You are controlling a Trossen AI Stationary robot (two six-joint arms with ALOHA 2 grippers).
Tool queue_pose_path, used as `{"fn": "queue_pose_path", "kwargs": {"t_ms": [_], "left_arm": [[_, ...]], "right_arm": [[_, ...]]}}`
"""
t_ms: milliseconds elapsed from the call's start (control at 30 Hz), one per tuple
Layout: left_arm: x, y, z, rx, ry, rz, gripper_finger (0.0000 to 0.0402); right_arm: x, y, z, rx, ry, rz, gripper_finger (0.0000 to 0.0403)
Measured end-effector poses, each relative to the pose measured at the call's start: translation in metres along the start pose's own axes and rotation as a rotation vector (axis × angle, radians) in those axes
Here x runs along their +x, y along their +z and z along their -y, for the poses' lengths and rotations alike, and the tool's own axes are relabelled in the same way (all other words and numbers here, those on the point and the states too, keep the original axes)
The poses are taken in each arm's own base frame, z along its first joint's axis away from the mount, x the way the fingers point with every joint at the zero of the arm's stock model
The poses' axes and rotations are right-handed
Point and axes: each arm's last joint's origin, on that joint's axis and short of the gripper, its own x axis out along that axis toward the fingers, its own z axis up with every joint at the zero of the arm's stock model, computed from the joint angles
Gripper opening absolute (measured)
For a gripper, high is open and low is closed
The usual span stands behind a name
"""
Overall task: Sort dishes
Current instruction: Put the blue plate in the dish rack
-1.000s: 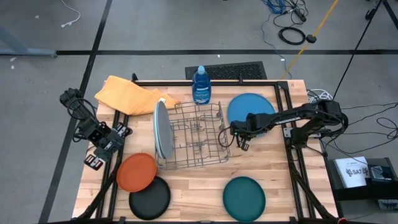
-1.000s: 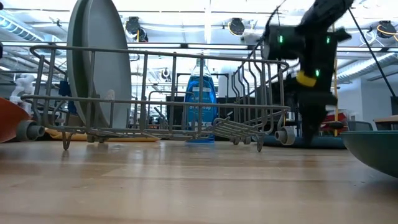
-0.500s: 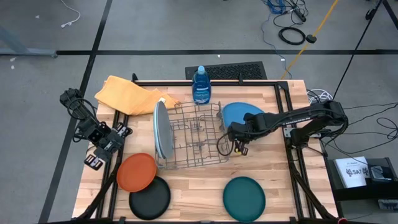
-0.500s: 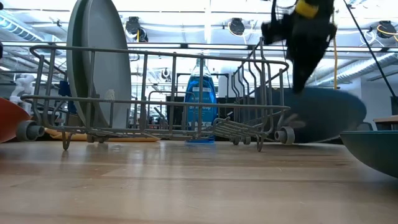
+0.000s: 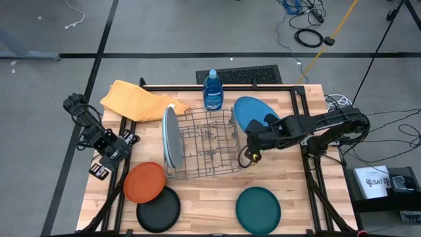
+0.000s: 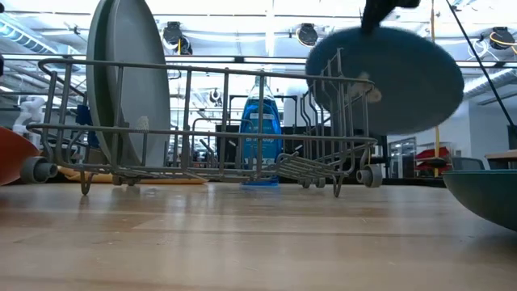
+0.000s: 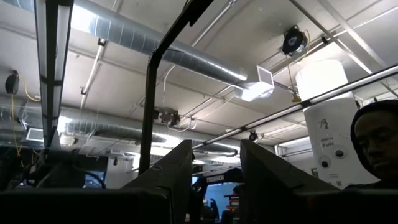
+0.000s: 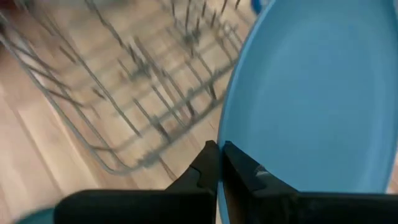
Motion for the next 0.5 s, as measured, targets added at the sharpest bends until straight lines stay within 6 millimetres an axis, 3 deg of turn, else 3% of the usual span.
{"fn": "queue_pose_path", "kwargs": {"t_ms": [300, 500], "left_arm": [[0.000, -0.001, 0.000, 0.001, -0.001, -0.008, 0.0137], [0.000, -0.001, 0.000, 0.001, -0.001, -0.008, 0.0137]], "right_arm": [[-0.058, 0.013, -0.008, 0.121, -0.035, 0.369, 0.0000], [-0.083, 0.032, -0.041, 0.067, 0.095, 0.686, 0.0000]]}}
